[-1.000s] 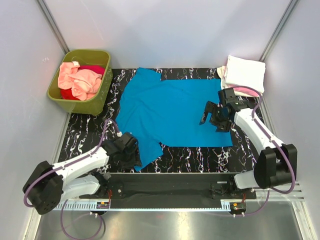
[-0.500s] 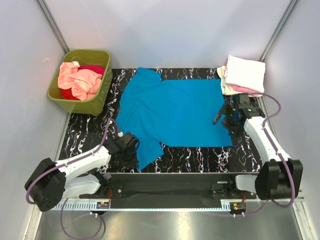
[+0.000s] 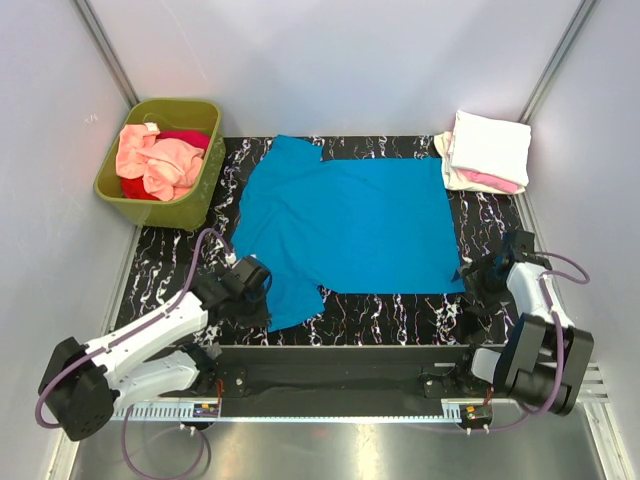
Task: Fold and stack the t-shirts
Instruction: Fold the tshirt
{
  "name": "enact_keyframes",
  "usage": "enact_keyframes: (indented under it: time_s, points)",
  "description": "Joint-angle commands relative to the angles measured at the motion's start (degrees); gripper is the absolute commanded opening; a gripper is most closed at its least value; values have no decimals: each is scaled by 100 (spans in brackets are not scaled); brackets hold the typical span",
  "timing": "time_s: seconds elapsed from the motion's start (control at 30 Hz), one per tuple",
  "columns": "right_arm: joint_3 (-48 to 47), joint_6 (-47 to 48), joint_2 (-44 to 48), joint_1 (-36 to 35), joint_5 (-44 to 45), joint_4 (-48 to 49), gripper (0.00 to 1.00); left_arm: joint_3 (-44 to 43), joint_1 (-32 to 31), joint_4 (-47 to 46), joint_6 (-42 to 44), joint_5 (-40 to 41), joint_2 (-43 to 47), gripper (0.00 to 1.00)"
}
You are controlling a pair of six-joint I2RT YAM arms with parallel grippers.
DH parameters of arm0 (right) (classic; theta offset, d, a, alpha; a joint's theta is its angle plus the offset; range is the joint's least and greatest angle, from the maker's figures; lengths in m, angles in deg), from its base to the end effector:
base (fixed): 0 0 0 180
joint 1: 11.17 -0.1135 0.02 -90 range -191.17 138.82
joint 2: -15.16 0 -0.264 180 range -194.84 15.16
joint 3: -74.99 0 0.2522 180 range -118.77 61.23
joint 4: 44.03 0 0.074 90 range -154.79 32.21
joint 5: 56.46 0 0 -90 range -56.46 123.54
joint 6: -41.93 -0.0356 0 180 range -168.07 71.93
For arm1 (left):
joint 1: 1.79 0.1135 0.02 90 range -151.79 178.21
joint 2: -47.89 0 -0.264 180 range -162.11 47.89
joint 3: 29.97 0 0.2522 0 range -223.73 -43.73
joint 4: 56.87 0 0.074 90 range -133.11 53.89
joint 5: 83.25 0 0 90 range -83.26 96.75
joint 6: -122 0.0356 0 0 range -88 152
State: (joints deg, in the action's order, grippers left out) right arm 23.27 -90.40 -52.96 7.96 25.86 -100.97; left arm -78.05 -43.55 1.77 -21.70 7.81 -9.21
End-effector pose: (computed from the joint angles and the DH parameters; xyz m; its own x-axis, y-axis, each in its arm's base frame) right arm 0.1857 -0.0594 0.1826 -0.4748 0.8711 -0.1257 0.8228 0.4901 0.2877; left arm 0.1253 -0.1110 0.1943 -0.9409 -0.2402 -0.2388 -0.1649 0.9408 -0.2962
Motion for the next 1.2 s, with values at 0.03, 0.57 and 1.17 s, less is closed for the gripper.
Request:
enact_keyframes:
  time_s: [0.03, 0.57, 1.17]
  points:
    - [-2, -74, -482, 46, -383, 687, 79, -259, 124, 275, 131, 254, 199, 0]
    - [130, -30, -1169, 46, -58, 1532, 55, -311, 379, 372, 254, 228, 322, 0]
    - [359, 207, -1327, 73, -366, 2059, 0, -610, 440, 908, 254, 404, 682, 0]
